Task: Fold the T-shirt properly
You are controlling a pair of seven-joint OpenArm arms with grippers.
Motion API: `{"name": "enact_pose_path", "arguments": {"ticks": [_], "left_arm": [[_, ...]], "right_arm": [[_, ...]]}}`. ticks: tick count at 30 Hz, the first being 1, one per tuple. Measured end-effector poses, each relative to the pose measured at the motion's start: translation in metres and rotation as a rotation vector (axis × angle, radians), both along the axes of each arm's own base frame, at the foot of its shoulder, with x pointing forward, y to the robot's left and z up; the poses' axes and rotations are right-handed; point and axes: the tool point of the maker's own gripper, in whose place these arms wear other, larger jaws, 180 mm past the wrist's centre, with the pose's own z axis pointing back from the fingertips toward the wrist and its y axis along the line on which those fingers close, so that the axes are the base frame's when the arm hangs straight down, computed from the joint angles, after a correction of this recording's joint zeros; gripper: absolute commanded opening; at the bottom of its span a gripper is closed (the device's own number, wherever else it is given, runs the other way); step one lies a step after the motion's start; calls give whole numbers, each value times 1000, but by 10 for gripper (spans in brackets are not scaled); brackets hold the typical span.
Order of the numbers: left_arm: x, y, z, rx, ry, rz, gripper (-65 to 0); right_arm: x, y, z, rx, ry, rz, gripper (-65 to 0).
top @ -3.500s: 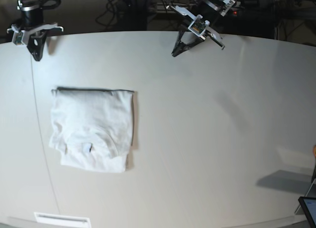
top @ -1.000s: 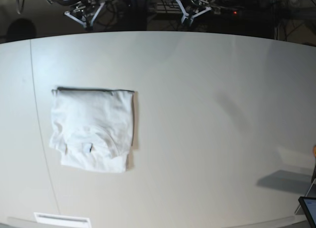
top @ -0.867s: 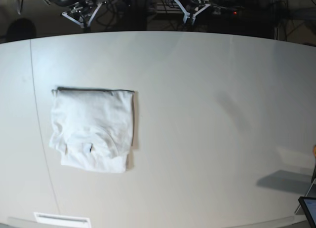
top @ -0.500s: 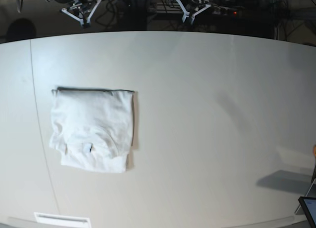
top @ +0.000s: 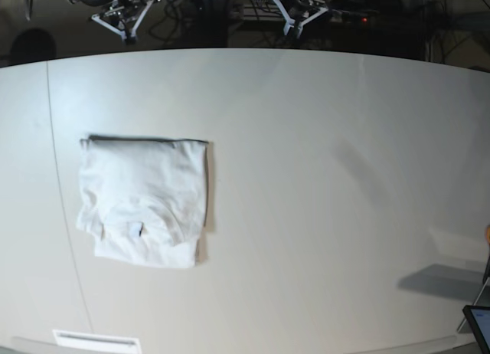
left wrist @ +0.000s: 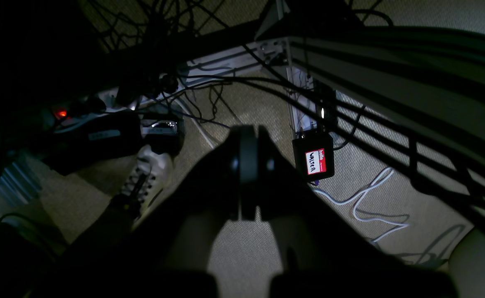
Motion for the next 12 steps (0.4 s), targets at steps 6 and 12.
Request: {"name": "enact_pose_path", "arguments": {"ticks": [6, 12], "left_arm": [[1, 0, 0, 0, -3, 0, -650], [2, 0, 0, -1, -4, 0, -650]], "right_arm": [[3, 2, 0, 2, -6, 0, -640], [5, 2, 0, 2, -10, 0, -640]]}}
